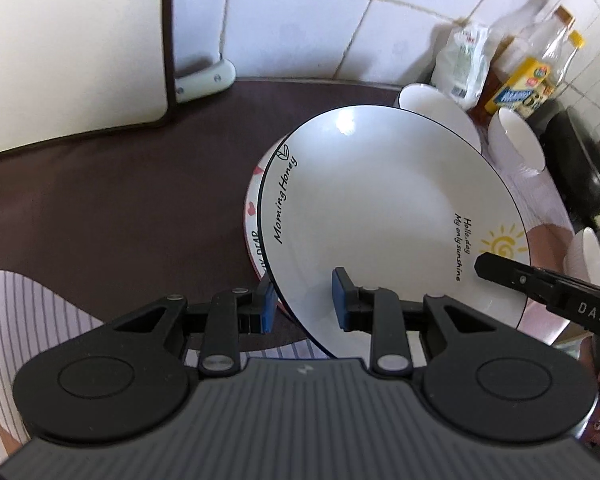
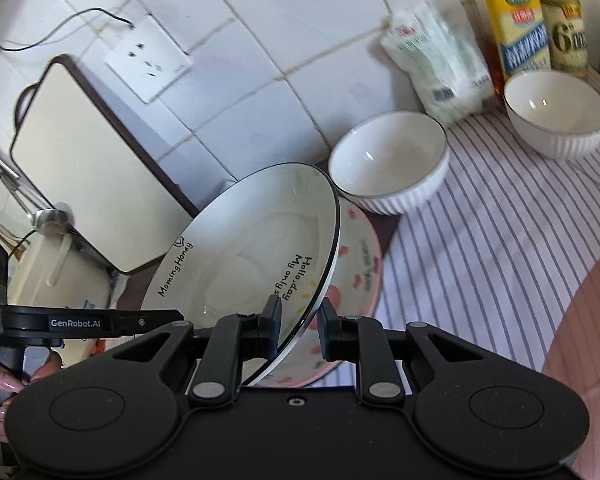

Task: Organize plates and bowls
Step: 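Lower the white plate onto the bunny plate and open the left tool, then withdraw both tools from the plate stack, then move the left tool to the white ribbed bowl near the stove, then grasp the white bowl rim with the left tool and lift it, then carry the bowl beside the plate stack, lower it, open the left tool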

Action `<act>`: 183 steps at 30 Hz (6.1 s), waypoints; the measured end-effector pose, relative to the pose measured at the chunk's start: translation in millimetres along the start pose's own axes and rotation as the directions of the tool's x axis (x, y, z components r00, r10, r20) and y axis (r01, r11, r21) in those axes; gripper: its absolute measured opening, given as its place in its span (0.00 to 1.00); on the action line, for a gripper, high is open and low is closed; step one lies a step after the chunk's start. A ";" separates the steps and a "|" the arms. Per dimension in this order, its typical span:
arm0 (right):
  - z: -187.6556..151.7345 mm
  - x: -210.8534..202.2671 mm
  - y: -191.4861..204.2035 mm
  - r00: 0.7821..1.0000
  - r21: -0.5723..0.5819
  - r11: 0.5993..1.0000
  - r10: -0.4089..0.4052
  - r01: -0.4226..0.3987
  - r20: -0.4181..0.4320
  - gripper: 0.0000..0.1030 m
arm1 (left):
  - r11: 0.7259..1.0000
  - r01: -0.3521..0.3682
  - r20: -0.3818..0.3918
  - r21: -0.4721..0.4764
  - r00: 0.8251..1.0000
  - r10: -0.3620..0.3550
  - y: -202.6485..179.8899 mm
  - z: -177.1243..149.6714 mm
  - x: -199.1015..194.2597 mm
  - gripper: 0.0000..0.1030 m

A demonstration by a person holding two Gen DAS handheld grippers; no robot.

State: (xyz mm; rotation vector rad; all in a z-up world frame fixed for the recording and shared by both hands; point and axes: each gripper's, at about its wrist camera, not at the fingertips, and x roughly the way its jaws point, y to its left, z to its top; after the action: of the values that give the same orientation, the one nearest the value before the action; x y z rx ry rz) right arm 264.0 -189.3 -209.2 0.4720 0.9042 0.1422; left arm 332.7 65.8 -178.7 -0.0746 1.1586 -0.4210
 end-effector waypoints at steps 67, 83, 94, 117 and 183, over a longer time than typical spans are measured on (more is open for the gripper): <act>-15.4 -96.2 68.4 0.948 -0.257 0.913 -0.306 0.318 0.088 0.69 | 0.986 -0.133 0.039 0.103 0.991 0.130 -119.2 -72.7 -95.4 0.54; -44.5 -181.2 47.0 0.918 -0.263 0.882 -0.355 0.392 0.179 0.89 | 0.975 -0.160 0.086 0.157 0.985 0.148 -179.2 -106.3 -116.9 0.86; -58.2 -227.2 -5.6 0.878 -0.284 0.849 -0.354 0.446 0.322 0.94 | 0.963 -0.150 0.077 0.225 0.988 0.136 -233.9 -106.3 -90.4 0.89; -87.4 -174.3 -225.0 0.809 -0.155 0.833 -0.444 0.531 0.386 0.96 | 0.974 0.069 0.055 0.214 0.995 -0.083 -382.9 -63.2 78.8 0.86; -59.0 -72.4 -92.4 0.975 -0.594 0.793 -0.001 0.136 0.223 0.96 | 0.983 -0.063 0.047 -0.173 0.996 0.073 -245.1 -54.3 49.2 0.14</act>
State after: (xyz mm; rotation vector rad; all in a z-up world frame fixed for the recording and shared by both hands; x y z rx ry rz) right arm 166.0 -274.5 -229.6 -0.1524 0.6146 0.2998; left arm 230.6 -168.8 -177.2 -0.1947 1.1395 -0.2564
